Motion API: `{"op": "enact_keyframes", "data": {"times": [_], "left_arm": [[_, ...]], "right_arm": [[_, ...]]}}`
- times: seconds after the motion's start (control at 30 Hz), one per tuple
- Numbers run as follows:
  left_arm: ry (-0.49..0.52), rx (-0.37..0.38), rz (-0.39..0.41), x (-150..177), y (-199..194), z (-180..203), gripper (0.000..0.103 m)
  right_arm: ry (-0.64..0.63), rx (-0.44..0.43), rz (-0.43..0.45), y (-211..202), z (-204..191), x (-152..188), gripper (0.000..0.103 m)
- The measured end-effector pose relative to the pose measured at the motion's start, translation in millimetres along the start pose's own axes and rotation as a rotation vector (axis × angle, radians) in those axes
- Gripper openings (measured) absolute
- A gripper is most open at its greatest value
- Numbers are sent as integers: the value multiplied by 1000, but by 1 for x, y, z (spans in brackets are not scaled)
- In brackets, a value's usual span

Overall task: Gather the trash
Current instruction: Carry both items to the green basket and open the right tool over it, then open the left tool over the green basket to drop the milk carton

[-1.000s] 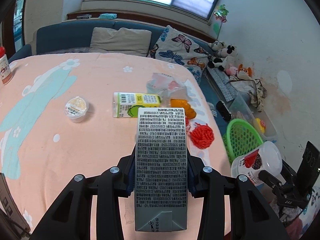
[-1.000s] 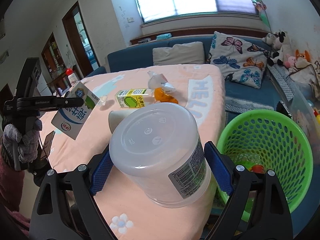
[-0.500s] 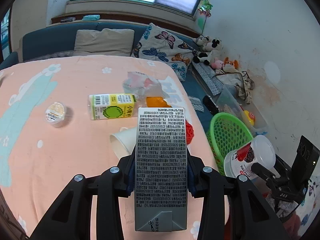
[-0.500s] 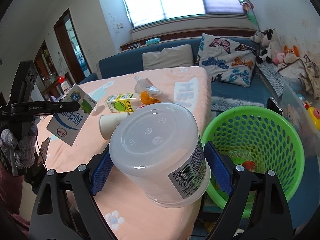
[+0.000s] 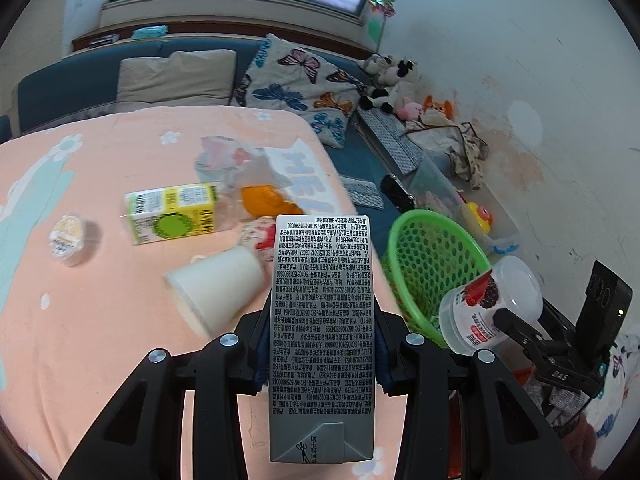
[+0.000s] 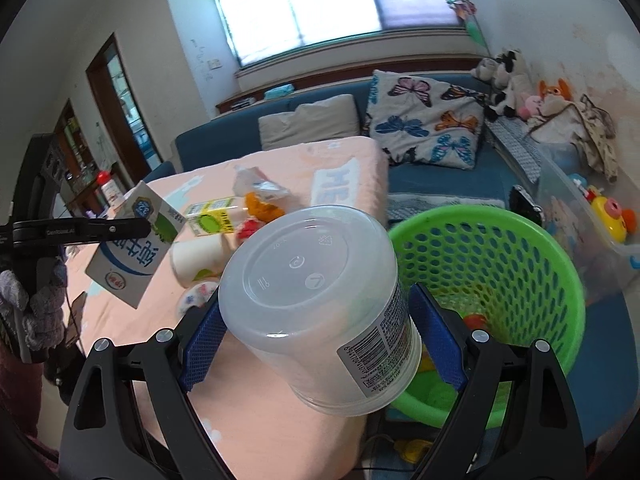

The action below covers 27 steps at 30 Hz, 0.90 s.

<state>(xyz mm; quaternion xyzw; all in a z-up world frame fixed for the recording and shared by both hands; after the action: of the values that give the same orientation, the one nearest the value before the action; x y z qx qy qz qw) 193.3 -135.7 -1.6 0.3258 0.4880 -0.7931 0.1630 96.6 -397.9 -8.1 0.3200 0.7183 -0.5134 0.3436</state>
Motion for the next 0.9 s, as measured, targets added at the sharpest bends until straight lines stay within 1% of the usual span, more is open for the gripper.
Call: {"op": "enact_keyframes", "data": {"times": [0.17,0.23,0.43,0.53,0.63,0.77,0.9], "left_arm": [[25,46,-46,0,23,22,39],[38,59,-62,-1,32,32,39],[94,97,-81,-4,51,63,39],[119,110,-90,-7,61,78,39],[141,122,-95,-10,72,92,39],[168,138,-106,-13,85,109,39],[191,155,-117,-16,100,125,39]], "right_arm": [[25,72,7,-1,28,-2,87],[36,117,11,-1,43,-3,87],[107,231,2,6,91,1,87],[142,256,-11,12,108,5,87],[161,254,-19,17,117,9,88],[173,256,-7,16,121,9,92],[187,255,5,7,123,10,92]]}}
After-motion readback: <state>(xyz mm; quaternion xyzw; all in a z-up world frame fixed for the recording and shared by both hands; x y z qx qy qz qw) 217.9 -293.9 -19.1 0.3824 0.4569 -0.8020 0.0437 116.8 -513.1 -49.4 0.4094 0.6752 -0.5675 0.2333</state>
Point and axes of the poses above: each gripper's, at about its wrist camera, not at the fingertips, and y roughly the way its jaws point, z to its right, x to its underside, the point moved 4 cm from there along y, roughly the way its jaws point, and after that the axes turned 6 degrees about z, right-handed, at the moved point
